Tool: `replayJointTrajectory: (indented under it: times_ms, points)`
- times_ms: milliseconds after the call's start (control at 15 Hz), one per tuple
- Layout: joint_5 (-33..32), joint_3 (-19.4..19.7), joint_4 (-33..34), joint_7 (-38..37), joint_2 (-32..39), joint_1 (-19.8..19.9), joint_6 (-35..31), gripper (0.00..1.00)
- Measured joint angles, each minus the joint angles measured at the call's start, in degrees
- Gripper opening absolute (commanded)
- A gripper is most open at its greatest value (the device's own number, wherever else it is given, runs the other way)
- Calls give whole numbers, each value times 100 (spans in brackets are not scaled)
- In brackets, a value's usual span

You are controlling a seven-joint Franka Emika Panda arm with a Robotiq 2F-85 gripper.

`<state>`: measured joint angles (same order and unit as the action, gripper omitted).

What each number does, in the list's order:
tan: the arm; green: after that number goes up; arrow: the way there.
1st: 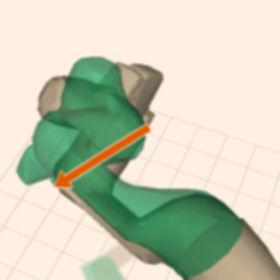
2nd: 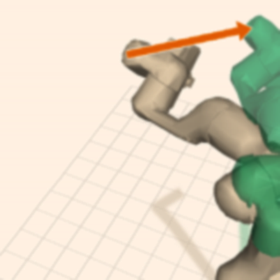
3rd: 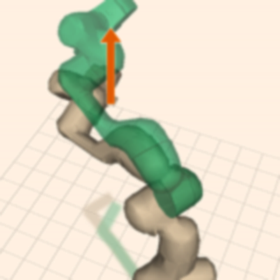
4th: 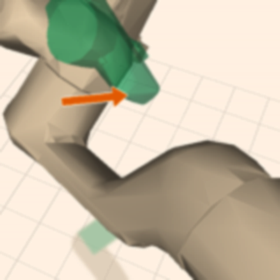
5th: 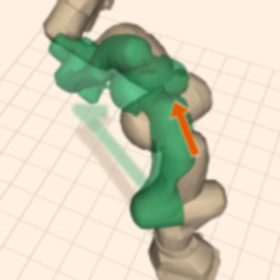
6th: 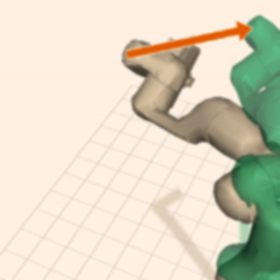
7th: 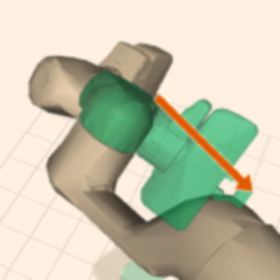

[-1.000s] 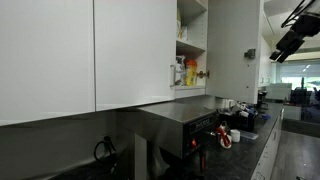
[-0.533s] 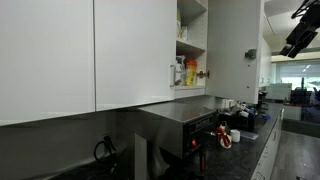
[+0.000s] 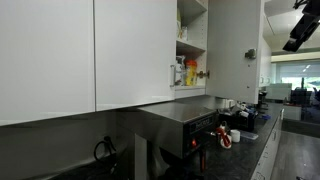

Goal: Open the right cabinet door and take out the sugar bottle, the close the door

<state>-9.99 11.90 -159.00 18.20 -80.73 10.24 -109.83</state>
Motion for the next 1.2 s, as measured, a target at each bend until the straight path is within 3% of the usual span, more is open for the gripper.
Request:
replayJointTrajectory:
  times_ms: [600, 1200]
  points:
    - [1, -966, 55, -357, 297, -1028, -2, 100]
    - [9, -1459, 559, -433, 1880, -1788, -497, 100]
